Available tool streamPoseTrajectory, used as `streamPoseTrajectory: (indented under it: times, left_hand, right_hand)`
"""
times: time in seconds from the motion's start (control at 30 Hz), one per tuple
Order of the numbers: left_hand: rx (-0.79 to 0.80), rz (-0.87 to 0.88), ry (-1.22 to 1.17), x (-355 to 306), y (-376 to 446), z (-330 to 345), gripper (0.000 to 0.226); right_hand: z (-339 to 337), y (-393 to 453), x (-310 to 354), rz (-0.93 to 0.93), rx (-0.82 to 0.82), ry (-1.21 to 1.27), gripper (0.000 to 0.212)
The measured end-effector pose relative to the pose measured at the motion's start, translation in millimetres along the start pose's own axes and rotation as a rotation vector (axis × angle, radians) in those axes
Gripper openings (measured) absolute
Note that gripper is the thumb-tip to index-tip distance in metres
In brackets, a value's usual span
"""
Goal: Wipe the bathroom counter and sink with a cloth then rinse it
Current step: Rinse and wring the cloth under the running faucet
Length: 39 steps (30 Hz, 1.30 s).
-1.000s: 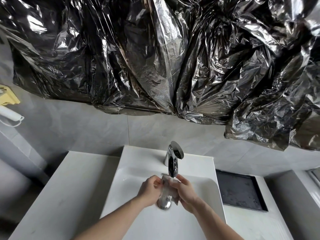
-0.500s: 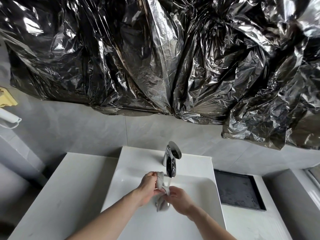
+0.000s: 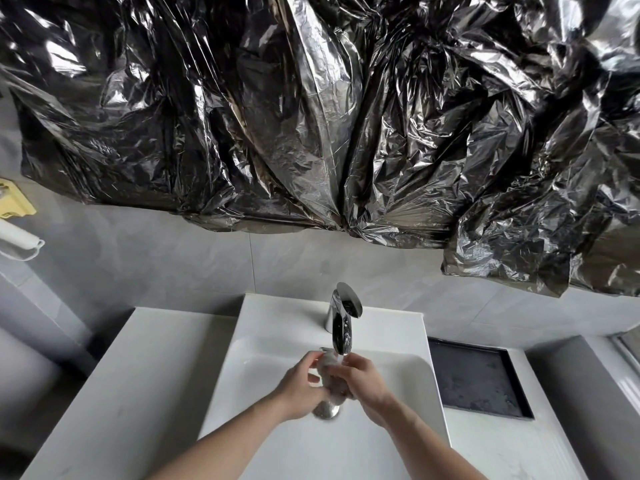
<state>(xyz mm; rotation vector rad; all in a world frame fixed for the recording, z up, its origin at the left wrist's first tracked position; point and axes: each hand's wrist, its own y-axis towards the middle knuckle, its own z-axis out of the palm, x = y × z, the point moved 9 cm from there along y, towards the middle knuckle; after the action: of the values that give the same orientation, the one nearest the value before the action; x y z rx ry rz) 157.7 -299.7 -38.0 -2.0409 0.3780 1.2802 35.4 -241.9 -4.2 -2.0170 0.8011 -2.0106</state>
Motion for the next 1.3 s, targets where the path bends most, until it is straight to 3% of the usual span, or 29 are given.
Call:
streamPoseTrajectory:
  times: [0.1,0.17,0.27,0.33,0.4,0.5,0.6,0.7,0.77,0.83,0.9,1.07,1.17,1.2,1.3]
  left_hand:
    - [-0.127,-0.022,0.007,-2.9,4.6,-9.1,0.022]
    - [-0.185,-0.057,-0.073,0.5,6.7,-16.4,0.017]
    - [-0.142,-0.122,-0.234,3.6,6.7,-8.3,0.015]
    - [-0.072,-0.143,-0.241,-0.7,5.3,1.9,0.024]
    - [-0.027,-0.163,-0.228,-2.8,6.3,10.3,0.051]
    - [-0.054,-0.201,-0.114,-0.5,10.0,7.2,0.061]
    - [-0.132,-0.160,0.139,-3.0,10.8,-7.4,0.064]
    - [-0.279,-0.137,0.344,2.0,7.4,-29.1,0.038]
    - [-0.225,-0.063,0.289,1.4,4.3,-26.4,0.034]
    - [-0.025,-0.016,0.133,1.1,2.5,-5.9,0.047]
    - [0.081,-0.030,-0.016,0.8,0.1,8.7,0.044]
    - [-0.121,-0.078,0.012,11.7,12.8,-10.9,0.010]
    - [-0.137,-0.129,-0.193,5.9,10.4,-11.5,0.012]
    - [-0.118,-0.159,-0.288,3.5,9.4,-6.7,0.014]
    - [-0.052,-0.224,-0.472,-3.2,6.5,9.4,0.019]
  right_hand:
    - [-4.6,2.8,-3.9,-0.012,-0.006,0.076,0.020]
    - [-15.9,4.3,-11.9,-0.025,-0.066,0.043,0.027]
    - [-22.3,2.6,-34.6,0.046,-0.100,-0.008,0.044]
    - [-9.1,-2.9,-45.1,0.124,0.004,-0.007,0.039]
    - [5.9,-5.7,-47.2,0.177,0.092,0.048,0.046]
    - [17.3,-6.7,-41.1,0.171,0.078,0.128,0.061]
    - [12.4,-4.0,-34.5,0.118,-0.034,0.119,0.043]
    - [-0.1,0.2,-27.1,0.057,-0.116,0.043,0.036]
    - [-9.0,1.0,-22.0,0.053,-0.164,0.022,0.043]
    - [-7.5,3.3,-20.7,0.059,-0.126,0.018,0.049]
    - [-1.8,0.4,-14.9,0.066,-0.078,0.017,0.044]
    - [-8.5,-5.0,-13.3,0.018,-0.051,0.017,0.029]
    - [-15.8,-4.7,-28.8,-0.001,-0.088,0.091,0.018]
    - [-16.6,-4.5,-35.8,0.020,-0.108,0.125,0.023]
    - [-12.0,-9.4,-53.0,0.153,-0.095,0.134,0.068]
